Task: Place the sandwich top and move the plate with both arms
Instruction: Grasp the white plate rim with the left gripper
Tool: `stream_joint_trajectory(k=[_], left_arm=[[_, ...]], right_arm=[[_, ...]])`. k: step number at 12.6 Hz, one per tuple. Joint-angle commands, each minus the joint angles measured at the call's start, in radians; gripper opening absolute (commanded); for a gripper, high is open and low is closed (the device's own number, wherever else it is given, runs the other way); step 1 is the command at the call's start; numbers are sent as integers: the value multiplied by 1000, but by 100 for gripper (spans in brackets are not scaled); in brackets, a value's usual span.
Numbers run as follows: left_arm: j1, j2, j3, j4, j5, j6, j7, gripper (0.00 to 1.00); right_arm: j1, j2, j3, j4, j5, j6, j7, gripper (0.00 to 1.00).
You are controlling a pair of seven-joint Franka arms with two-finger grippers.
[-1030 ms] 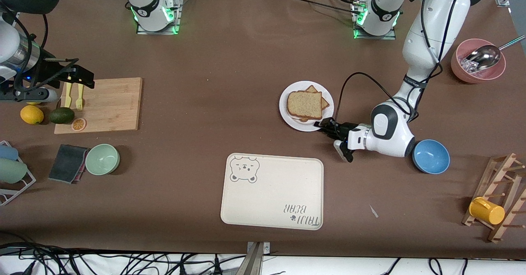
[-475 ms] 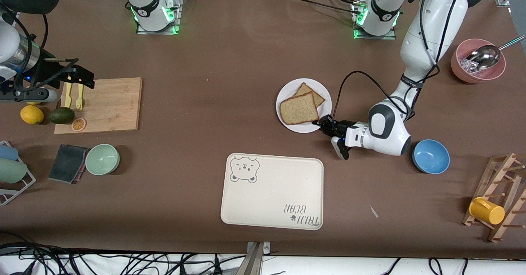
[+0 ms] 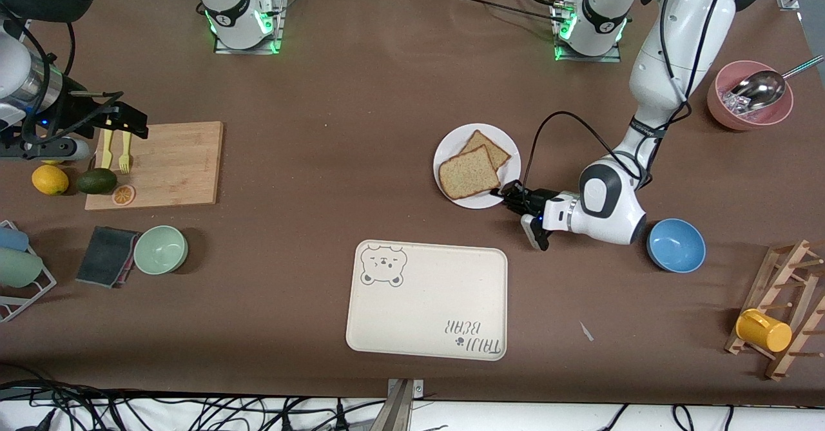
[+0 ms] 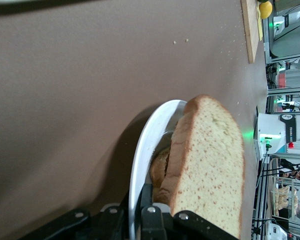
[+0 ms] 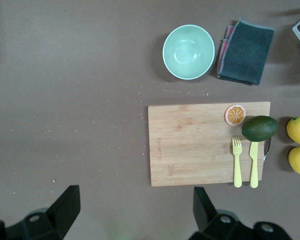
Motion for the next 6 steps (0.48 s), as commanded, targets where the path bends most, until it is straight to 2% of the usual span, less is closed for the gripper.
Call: stream_joint_trajectory(k=[1, 6], left_arm=[[46, -22, 0, 54, -34, -93, 20, 0], [37, -2, 5, 141, -209, -91, -27, 0]], right_arm=[[-10, 8, 8, 22, 11, -12, 6, 100], [-12, 8, 0, 22, 11, -13, 6, 100]])
